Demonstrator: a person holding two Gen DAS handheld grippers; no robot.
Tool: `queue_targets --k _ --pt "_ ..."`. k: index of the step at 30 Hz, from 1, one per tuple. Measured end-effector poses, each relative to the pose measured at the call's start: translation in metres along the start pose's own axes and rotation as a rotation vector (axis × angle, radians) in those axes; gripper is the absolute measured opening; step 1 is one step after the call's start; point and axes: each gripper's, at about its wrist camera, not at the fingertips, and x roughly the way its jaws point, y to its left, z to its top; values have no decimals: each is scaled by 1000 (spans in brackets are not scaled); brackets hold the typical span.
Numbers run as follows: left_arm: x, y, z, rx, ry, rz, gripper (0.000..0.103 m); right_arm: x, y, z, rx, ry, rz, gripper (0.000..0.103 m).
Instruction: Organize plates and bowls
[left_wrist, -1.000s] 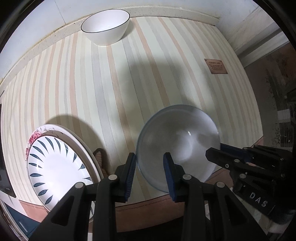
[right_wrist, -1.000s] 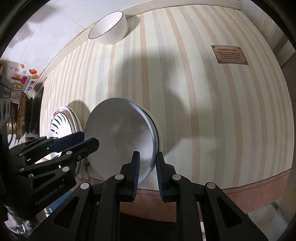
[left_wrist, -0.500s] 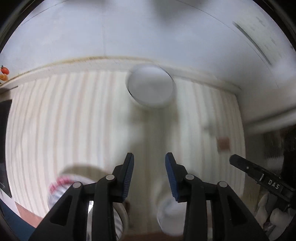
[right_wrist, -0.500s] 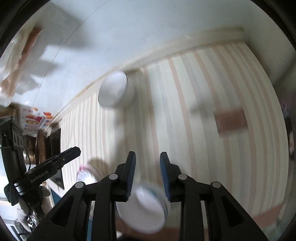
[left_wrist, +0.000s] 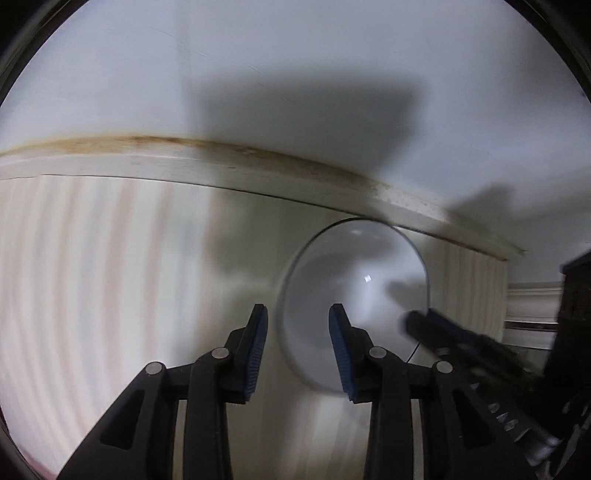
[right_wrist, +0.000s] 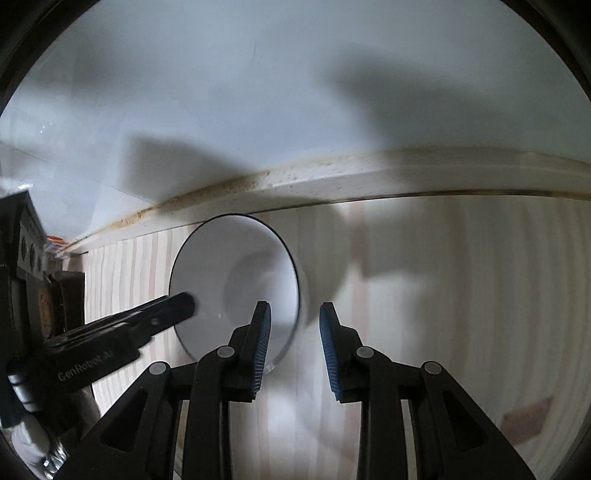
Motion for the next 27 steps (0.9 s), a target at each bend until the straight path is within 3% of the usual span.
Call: queue_targets --k 1,3,10,16,27 --pt "4 -2 0 10 -5 14 29 8 1 2 -11 14 -12 18" --pt "5 -6 -2 32 -17 35 29 16 3 4 -35 19 -55 13" --pt "2 -15 -12 71 -31 63 29 17 5 -2 -54 5 -70 11" --pt "-21 -26 -39 98 -61 67 29 -11 13 -25 -85 -24 -73 11" --pt "-80 -54 -117 204 -93 90 29 -90 17 -122 -84 -84 -83 11"
